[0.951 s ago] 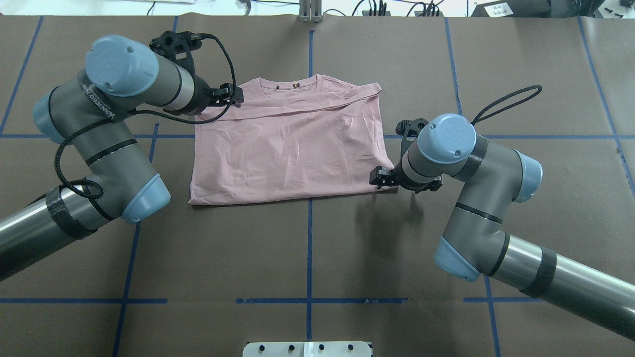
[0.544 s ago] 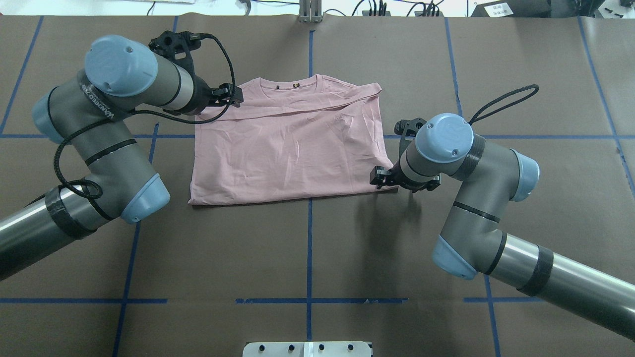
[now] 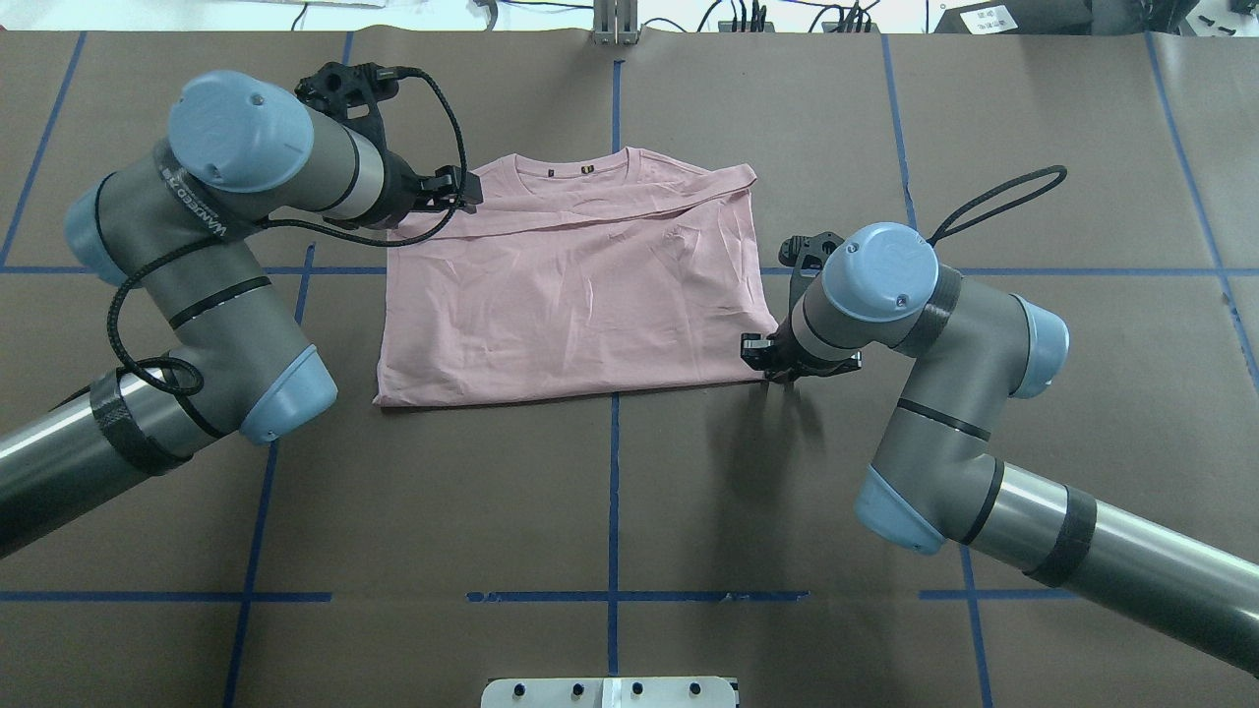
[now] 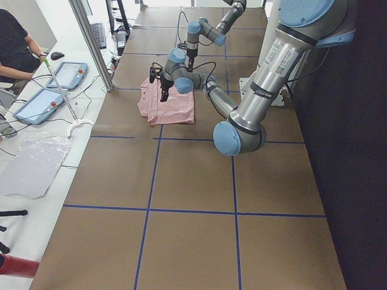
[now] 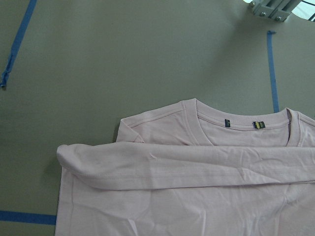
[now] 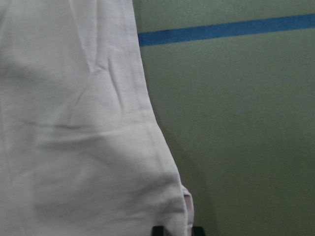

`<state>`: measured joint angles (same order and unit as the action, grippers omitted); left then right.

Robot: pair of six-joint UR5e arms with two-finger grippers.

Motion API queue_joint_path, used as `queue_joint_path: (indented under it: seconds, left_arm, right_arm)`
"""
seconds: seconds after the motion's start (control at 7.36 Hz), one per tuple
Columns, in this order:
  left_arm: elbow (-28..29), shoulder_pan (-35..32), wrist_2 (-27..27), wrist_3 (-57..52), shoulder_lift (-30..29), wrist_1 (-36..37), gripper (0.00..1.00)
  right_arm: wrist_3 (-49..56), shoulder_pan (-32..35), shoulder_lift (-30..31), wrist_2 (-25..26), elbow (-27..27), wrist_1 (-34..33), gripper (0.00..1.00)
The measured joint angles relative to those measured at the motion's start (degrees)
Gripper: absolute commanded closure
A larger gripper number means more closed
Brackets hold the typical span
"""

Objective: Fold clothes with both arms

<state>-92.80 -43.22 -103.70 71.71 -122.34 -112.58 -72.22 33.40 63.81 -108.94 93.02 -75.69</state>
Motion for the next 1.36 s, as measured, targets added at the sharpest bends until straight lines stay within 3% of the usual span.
queue_joint_path:
  seconds: [0.54, 0.82, 1.09, 1.22, 1.36]
  left_arm:
    - [-0.3, 0.0, 0.0, 0.0, 0.0, 0.0, 0.00]
    - [-0.7, 0.0, -0.1, 0.0, 0.0, 0.1, 0.00]
    - [-1.0, 0.2, -0.2, 0.1, 0.0, 0.1, 0.00]
    - [-1.4, 0.4, -0.2, 0.1, 0.0, 0.1, 0.00]
    - [-2.1, 0.7, -0.3, 0.3, 0.0, 0.4, 0.00]
  right_arm:
    - [0.0, 0.5, 1.1, -0.8, 3.6, -1.6, 1.00]
    - [-0.2, -0.9, 5.9, -1.6, 13.2, -8.4, 1.00]
    - [-1.4, -8.6, 13.9, -2.1, 26.6, -17.4, 1.00]
    - [-3.9, -14.3, 16.4, -2.1, 30.7, -20.6, 0.57]
    - [-7.6, -19.6, 17.4, -2.1, 32.8, -22.2, 0.01]
